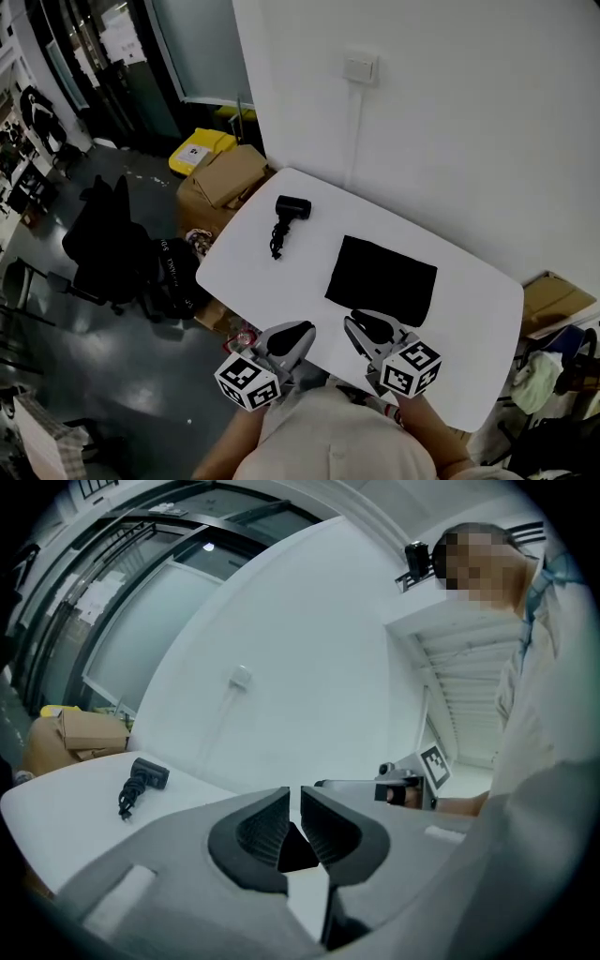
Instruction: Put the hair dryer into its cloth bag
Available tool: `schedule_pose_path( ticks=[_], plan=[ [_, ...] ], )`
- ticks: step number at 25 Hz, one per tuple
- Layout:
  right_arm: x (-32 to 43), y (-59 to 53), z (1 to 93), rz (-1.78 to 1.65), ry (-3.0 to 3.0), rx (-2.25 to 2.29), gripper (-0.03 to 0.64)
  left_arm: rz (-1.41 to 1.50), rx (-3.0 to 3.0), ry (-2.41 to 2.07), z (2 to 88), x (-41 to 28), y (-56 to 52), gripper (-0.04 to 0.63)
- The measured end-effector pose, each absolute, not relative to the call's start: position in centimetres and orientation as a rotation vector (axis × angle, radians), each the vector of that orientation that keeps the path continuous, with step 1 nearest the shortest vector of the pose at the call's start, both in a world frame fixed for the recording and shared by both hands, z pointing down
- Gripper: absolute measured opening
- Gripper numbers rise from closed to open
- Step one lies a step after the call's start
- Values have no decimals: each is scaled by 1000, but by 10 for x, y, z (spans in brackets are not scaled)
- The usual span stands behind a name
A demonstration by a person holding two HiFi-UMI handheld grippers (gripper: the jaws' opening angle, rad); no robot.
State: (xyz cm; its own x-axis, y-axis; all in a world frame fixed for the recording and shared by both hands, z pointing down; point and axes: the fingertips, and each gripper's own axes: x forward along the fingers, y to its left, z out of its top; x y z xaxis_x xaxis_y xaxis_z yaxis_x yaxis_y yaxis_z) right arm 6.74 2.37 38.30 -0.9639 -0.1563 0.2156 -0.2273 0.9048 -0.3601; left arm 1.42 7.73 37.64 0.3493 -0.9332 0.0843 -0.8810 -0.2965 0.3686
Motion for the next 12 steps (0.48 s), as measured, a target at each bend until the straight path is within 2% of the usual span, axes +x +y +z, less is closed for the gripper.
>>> schedule_pose_path(
  ticks=[12],
  plan=[
    [26, -35, 435, 539, -2752, 447, 72, -135, 2247, -1515, 424, -23, 28, 41]
  ],
)
